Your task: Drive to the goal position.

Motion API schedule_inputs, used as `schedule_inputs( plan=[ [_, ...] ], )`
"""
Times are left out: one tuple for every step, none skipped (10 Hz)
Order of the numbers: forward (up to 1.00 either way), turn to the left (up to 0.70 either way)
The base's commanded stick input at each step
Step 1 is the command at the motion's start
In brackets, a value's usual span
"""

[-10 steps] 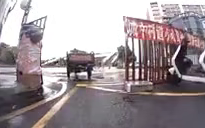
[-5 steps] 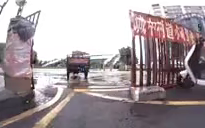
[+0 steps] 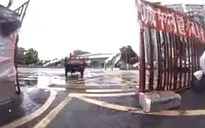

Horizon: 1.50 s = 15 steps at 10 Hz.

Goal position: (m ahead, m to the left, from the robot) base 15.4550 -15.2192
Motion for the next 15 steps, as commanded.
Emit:
schedule_inputs(
  plan=[
    [0.70,0.00],
    [0.70,0.00],
    [0.70,0.00],
    [0.70,0.00],
    [0.70,0.00],
    [0.70,0.00],
    [0.70,0.00],
    [0.70,0.00],
    [0.70,0.00],
    [0.70,-0.01],
    [0.70,-0.09],
    [0.70,-0.10],
    [0.70,-0.04],
    [0.70,0.00],
    [0.70,0.00]
  ],
)
